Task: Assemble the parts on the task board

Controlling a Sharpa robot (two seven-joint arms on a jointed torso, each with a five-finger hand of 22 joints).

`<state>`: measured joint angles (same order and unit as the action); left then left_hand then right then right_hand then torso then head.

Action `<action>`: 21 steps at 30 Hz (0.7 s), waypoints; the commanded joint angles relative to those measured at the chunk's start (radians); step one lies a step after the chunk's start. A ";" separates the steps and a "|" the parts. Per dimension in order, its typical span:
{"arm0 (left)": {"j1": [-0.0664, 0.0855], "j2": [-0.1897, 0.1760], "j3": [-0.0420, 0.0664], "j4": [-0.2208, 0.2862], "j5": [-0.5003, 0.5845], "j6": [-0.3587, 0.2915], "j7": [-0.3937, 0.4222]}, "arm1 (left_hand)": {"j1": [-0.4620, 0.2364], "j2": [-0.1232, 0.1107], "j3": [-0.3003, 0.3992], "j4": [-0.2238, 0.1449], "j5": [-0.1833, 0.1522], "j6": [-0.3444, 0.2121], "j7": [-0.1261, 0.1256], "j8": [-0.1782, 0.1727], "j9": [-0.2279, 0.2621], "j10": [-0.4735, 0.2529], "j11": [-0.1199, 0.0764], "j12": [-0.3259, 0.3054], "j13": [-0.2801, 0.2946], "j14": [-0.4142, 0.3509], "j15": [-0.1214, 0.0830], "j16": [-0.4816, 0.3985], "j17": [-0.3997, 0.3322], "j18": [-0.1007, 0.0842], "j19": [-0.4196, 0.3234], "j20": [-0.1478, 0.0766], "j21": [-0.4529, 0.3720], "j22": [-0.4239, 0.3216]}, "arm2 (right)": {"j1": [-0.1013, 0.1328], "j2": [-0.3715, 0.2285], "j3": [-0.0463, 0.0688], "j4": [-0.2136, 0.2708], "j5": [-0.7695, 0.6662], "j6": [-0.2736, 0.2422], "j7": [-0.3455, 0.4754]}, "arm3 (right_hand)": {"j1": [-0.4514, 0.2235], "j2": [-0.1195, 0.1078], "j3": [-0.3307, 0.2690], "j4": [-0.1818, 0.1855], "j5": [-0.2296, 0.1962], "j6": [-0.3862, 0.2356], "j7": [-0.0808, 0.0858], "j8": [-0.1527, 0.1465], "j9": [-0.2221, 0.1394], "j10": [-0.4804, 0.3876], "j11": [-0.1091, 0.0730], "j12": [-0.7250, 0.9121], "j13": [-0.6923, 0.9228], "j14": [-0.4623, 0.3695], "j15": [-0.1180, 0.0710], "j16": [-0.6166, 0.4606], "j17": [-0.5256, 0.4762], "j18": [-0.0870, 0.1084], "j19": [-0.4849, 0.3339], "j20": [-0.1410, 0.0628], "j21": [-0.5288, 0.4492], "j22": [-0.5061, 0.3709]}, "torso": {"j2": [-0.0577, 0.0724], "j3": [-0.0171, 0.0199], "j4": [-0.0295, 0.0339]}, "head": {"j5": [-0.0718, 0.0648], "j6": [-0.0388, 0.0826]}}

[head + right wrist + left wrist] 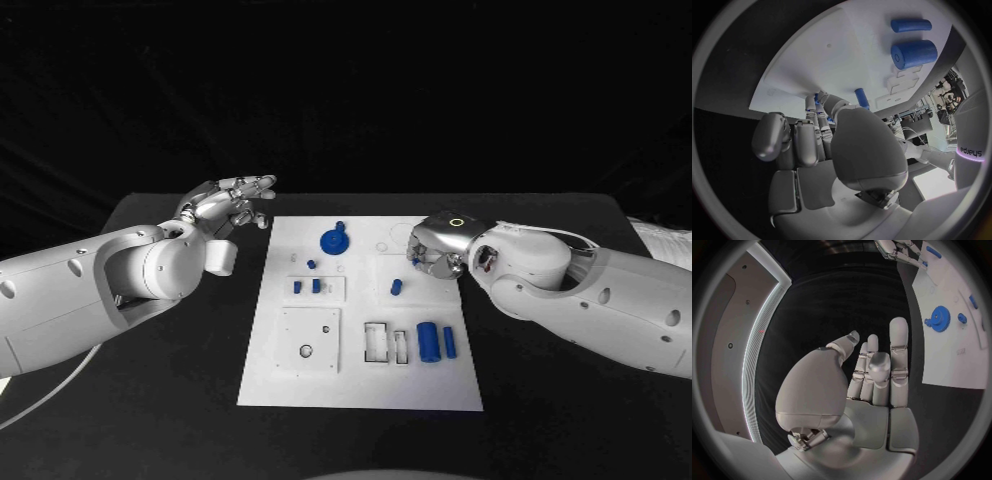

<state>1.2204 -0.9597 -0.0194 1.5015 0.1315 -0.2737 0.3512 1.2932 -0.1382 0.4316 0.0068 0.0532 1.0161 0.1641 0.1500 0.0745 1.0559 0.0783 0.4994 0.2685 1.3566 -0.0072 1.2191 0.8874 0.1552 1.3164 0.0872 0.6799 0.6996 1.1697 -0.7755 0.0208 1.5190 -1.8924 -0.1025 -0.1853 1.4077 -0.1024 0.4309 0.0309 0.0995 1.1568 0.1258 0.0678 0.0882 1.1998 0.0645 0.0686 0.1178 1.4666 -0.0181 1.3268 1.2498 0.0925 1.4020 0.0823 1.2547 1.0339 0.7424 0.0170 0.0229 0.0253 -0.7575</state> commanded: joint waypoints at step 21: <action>0.000 0.000 0.000 0.007 -0.015 0.005 -0.011 | 0.015 0.016 -0.001 -0.010 0.002 -0.019 0.001 0.012 0.000 -0.025 0.003 0.020 0.006 -0.005 0.005 0.004 -0.005 0.017 0.002 0.008 -0.008 -0.005 | -0.012 0.009 -0.002 0.004 -0.032 -0.037 -0.048 | -0.008 0.041 0.107 -0.039 -0.036 0.011 0.005 0.001 0.013 0.025 0.001 -0.007 -0.016 0.052 -0.003 0.027 0.021 0.003 0.011 -0.007 0.019 0.026 | -0.002 -0.0004 0.0000 | 0.003 -0.012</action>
<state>1.2204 -0.9599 -0.0195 1.5051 0.1271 -0.2750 0.3386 1.3038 -0.1275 0.4308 0.0022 0.0532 1.0019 0.1641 0.1579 0.0746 1.0362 0.0802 0.5151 0.2728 1.3566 -0.0072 1.2191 0.8835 0.1552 1.3165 0.0872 0.6763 0.6951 1.1629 -0.7657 0.0221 1.5219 -1.9064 -0.0952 -0.2147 1.3963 -0.0743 0.5319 -0.0059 0.0630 1.1715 0.1258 0.0707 0.1005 1.2284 0.0611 0.0604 0.1018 1.4666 -0.0180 1.3483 1.2698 0.0925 1.4093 0.0751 1.2702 1.0587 0.7413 0.0171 0.0222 0.0278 -0.7691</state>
